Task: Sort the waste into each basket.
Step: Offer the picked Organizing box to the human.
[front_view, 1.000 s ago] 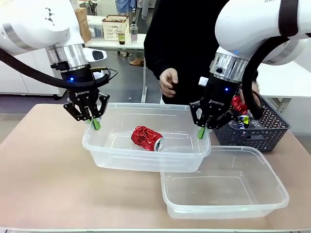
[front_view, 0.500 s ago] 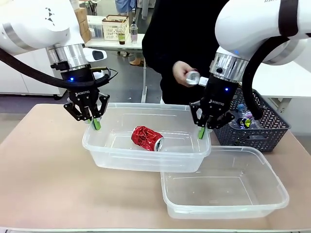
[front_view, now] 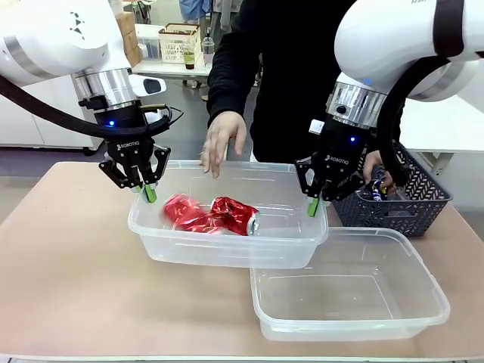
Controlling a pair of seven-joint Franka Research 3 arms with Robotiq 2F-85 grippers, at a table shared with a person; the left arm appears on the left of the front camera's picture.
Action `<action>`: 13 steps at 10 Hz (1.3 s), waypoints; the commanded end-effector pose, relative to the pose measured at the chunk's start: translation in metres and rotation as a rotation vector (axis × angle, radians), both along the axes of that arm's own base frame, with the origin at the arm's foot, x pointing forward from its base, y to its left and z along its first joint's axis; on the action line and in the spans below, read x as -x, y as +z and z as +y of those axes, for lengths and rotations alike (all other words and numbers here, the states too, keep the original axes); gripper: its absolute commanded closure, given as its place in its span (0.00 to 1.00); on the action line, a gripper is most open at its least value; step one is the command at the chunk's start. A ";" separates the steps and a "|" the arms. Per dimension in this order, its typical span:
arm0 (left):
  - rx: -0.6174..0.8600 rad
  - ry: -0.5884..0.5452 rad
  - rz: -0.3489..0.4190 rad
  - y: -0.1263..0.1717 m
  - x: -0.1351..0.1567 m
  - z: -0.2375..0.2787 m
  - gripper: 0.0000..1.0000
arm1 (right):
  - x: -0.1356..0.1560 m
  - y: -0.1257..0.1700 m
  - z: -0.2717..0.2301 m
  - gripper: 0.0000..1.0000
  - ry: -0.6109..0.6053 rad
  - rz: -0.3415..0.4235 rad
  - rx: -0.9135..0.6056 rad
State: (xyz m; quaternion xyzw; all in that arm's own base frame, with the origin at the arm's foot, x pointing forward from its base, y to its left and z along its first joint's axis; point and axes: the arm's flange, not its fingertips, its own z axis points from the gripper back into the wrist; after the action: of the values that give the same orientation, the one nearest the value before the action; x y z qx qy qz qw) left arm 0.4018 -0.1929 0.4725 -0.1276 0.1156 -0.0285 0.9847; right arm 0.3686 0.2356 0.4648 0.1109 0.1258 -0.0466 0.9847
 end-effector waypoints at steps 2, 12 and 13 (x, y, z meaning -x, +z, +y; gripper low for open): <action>0.004 0.003 0.007 0.003 0.000 0.001 0.93 | 0.000 0.002 -0.002 0.95 0.002 -0.001 -0.006; 0.004 0.003 0.007 0.003 0.000 0.001 0.93 | 0.000 0.002 -0.002 0.95 0.002 -0.001 -0.006; 0.004 0.003 0.007 0.003 0.000 0.001 0.93 | 0.000 0.002 -0.002 0.95 0.002 -0.001 -0.006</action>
State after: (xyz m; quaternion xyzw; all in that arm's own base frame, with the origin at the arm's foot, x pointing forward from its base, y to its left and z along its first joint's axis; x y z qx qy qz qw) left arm 0.4018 -0.1929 0.4725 -0.1275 0.1159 -0.0286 0.9846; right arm 0.3686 0.2356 0.4648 0.1109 0.1258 -0.0466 0.9847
